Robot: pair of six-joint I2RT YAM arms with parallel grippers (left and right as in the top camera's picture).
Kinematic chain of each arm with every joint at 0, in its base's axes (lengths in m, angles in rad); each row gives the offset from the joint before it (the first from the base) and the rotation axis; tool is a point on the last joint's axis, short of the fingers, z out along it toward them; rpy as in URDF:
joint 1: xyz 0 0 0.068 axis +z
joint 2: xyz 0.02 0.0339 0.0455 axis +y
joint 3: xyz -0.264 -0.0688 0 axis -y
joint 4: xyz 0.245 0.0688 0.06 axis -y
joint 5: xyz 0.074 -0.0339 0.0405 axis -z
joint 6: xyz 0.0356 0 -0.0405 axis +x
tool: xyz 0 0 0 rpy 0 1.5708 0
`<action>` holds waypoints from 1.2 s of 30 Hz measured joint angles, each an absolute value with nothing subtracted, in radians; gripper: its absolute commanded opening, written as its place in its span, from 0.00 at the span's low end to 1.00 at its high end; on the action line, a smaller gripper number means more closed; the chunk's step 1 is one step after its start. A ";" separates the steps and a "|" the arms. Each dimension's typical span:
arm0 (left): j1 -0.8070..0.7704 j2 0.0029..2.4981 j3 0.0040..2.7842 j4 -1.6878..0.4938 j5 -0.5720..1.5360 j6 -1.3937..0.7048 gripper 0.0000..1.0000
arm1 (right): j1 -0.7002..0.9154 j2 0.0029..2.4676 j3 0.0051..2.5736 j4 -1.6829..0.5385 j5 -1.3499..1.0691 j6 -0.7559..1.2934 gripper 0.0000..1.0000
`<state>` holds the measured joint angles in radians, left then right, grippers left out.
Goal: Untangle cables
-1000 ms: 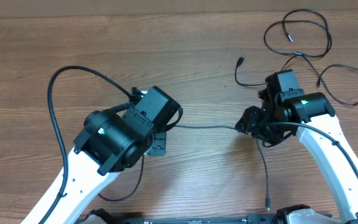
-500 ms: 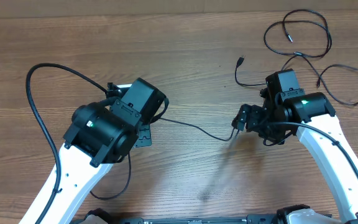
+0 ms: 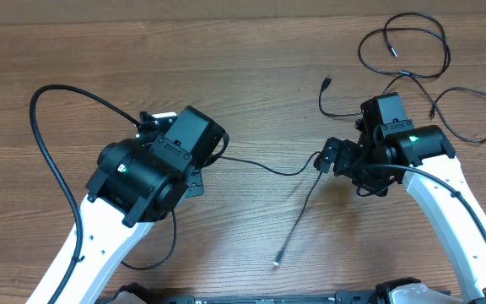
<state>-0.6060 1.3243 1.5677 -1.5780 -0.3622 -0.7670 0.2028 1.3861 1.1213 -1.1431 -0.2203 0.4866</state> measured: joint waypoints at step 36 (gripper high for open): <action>-0.606 1.324 1.568 -1.388 -0.199 -0.787 0.06 | 0.202 1.419 1.121 -1.208 0.039 0.636 0.81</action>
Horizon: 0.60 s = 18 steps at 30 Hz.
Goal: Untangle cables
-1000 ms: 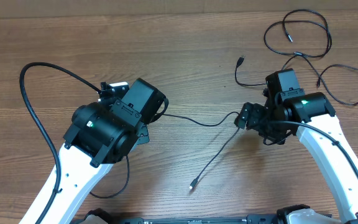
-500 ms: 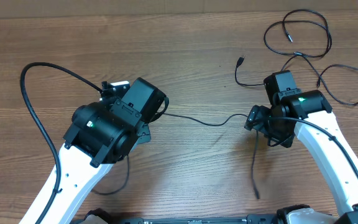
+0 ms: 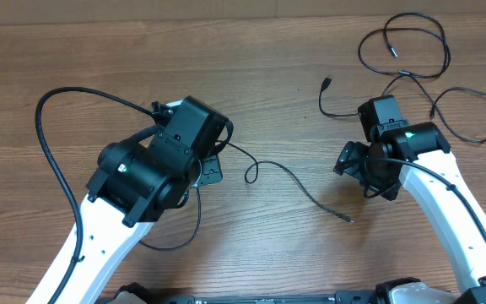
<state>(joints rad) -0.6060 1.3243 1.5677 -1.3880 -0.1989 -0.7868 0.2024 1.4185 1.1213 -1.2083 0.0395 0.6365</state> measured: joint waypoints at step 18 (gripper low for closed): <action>-0.606 1.517 1.568 -1.389 -0.099 -0.724 0.49 | 0.203 1.419 1.121 -1.212 0.032 0.648 0.83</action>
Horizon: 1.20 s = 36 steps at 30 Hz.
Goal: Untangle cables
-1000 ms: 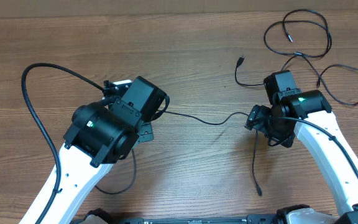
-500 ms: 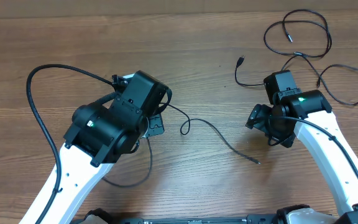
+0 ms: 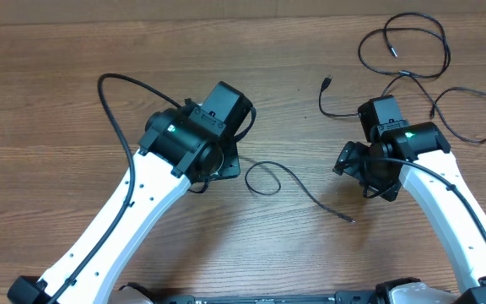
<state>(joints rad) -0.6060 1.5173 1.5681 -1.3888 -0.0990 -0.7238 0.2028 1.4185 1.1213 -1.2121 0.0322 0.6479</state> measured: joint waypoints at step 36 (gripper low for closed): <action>-0.560 1.524 1.780 -1.525 -0.074 -0.633 1.00 | 0.381 1.425 1.121 -1.060 -0.269 0.575 0.94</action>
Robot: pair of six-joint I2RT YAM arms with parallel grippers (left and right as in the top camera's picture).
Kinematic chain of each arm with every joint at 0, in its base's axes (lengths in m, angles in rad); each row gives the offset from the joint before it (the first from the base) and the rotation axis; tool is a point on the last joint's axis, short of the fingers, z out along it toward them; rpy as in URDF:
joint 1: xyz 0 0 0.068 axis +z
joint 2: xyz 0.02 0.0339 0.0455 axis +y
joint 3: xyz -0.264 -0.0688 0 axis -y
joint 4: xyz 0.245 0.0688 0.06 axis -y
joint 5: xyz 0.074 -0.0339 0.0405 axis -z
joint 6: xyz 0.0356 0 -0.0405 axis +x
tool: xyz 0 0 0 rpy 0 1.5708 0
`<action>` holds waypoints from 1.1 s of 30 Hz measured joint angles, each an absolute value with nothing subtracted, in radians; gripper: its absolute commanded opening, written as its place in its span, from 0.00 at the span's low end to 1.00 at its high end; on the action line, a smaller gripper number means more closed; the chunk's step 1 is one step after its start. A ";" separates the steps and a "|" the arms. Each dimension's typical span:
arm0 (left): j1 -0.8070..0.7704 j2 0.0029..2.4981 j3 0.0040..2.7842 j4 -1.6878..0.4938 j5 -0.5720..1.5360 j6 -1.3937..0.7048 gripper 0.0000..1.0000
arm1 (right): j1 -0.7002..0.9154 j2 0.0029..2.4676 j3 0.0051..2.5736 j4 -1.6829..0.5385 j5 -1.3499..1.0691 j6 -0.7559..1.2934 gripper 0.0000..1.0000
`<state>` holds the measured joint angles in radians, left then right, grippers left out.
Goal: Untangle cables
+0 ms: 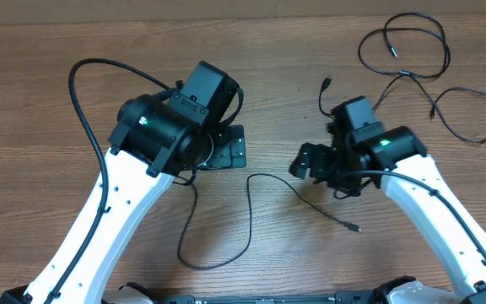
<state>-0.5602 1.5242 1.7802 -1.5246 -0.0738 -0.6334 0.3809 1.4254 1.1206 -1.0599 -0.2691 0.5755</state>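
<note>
A thin black cable (250, 211) lies slack on the wooden table (40, 211). It runs from under my left gripper (233, 149) down into a wide loop near the front edge, up again, then right to its plug end (353, 227). The left gripper looks open just above the cable's left stretch. My right gripper (305, 162) stands open just above the cable's right stretch, apart from it. More black cables (412, 51) lie looped at the far right corner. One of them has a plug (327, 82) near the right arm.
A thick black cable (87, 93) arcs from the left arm across the left of the table. The white links of both arms reach in from the front edge. Another cable loop (472, 114) lies at the right edge.
My right gripper has moved left, from beside the plug end to over the cable's right stretch. The left gripper shifted slightly back. The cable's small curl has become a wide loop toward the front edge.
First the cable was stretched taut between both grippers, each shut on it. Then the right gripper was off it and farther right, and the cable lay slack with a small curl. The left arm then stood farther right. Now the cable lies in a big loop.
</note>
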 measured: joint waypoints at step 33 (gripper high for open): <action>-0.558 1.523 1.780 -1.557 -0.094 -0.636 1.00 | 0.642 1.615 1.121 -0.849 0.028 1.382 0.85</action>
